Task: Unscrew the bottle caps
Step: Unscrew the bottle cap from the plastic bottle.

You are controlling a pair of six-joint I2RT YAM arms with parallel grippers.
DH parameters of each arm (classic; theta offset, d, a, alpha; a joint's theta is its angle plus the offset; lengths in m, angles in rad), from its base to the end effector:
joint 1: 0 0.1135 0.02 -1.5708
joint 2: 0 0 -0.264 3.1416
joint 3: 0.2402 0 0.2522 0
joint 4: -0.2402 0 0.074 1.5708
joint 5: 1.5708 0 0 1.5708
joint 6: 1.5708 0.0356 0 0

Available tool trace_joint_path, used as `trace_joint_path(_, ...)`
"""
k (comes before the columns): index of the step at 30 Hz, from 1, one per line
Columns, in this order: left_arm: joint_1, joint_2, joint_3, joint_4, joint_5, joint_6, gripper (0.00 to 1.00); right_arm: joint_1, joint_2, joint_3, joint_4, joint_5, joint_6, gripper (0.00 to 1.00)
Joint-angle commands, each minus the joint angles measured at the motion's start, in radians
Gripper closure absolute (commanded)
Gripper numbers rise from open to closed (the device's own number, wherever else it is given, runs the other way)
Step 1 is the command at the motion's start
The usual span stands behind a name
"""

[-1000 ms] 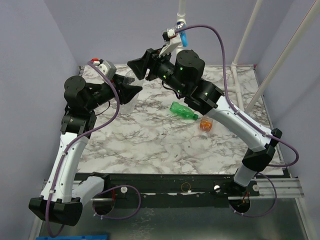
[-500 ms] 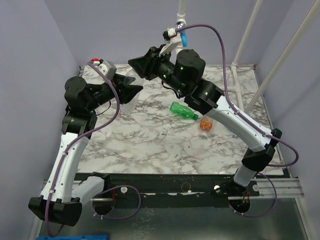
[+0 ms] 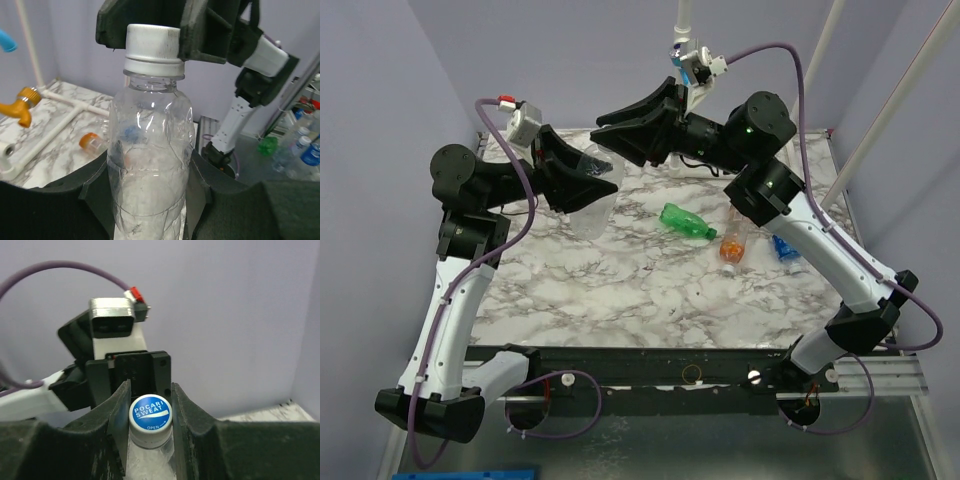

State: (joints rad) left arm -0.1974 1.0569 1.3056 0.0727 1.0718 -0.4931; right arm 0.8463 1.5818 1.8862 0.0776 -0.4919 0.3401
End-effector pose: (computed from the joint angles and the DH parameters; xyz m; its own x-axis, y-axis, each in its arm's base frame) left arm 0.1893 -0.0697 0.4906 -0.1583 -0.1994 -0.9671 0.9489 0.2401 -0.2048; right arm 0.2104 0.2631 0.5474 -0.0842 0.3486 -0.9335 -0.9785 0.1482 0.1436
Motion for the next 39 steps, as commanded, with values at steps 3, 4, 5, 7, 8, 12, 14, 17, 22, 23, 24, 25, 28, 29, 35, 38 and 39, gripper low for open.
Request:
trace_joint_path(3,-0.011,0.025,0.062,0.13,0.175,-0.265,0.82,0.03,-0.014,-0.014,0.087,-0.458,0.011,1.0)
trace_joint_path(4,-0.012,0.023,0.063,0.131,0.178,-0.267,0.82,0.027,-0.011,-0.007,0.081,-0.465,0.009,0.99)
trace_joint_path(5,-0.013,0.02,0.063,0.131,0.178,-0.266,0.83,0.024,-0.012,-0.003,0.075,-0.468,0.008,0.99)
trace_joint_path(7,-0.014,0.014,0.06,0.132,0.178,-0.251,0.84,0.019,-0.017,-0.001,0.061,-0.433,-0.004,0.99)
trace_joint_path(8,-0.013,0.01,0.057,0.129,0.18,-0.23,0.88,0.018,-0.022,0.003,0.04,-0.382,-0.021,0.99)
trace_joint_path(12,-0.013,-0.01,0.039,0.054,0.128,-0.07,1.0,0.019,0.002,0.102,-0.101,-0.003,-0.005,0.25)
trace_joint_path(14,-0.013,-0.033,0.017,0.0,0.058,0.034,1.0,0.024,0.027,0.152,-0.17,0.101,0.006,0.03)
trace_joint_path(17,-0.013,-0.078,-0.03,-0.061,-0.082,0.214,0.99,0.048,0.069,0.217,-0.274,0.228,-0.001,0.0)
trace_joint_path(22,-0.013,-0.096,-0.057,-0.138,-0.361,0.388,1.0,0.093,0.137,0.32,-0.398,0.386,-0.044,0.03)
trace_joint_path(23,-0.013,-0.09,-0.053,-0.149,-0.397,0.408,1.0,0.102,0.15,0.333,-0.411,0.411,-0.054,0.04)
trace_joint_path(24,-0.013,-0.089,-0.052,-0.155,-0.424,0.422,1.0,0.107,0.16,0.348,-0.424,0.44,-0.056,0.06)
trace_joint_path(25,-0.013,-0.089,-0.055,-0.155,-0.446,0.432,1.0,0.108,0.17,0.359,-0.432,0.454,-0.058,0.07)
trace_joint_path(28,-0.013,-0.095,-0.066,-0.156,-0.46,0.454,1.0,0.112,0.175,0.36,-0.42,0.482,-0.05,0.14)
trace_joint_path(29,-0.013,-0.097,-0.072,-0.156,-0.457,0.456,1.0,0.112,0.173,0.355,-0.413,0.486,-0.046,0.17)
trace_joint_path(35,-0.013,-0.106,-0.09,-0.156,-0.445,0.449,1.0,0.112,0.16,0.307,-0.329,0.48,-0.028,0.35)
trace_joint_path(38,-0.014,-0.108,-0.093,-0.156,-0.432,0.443,1.0,0.113,0.162,0.3,-0.307,0.467,-0.02,0.39)
trace_joint_path(39,-0.014,-0.109,-0.094,-0.156,-0.428,0.44,1.0,0.113,0.167,0.302,-0.306,0.463,-0.016,0.42)
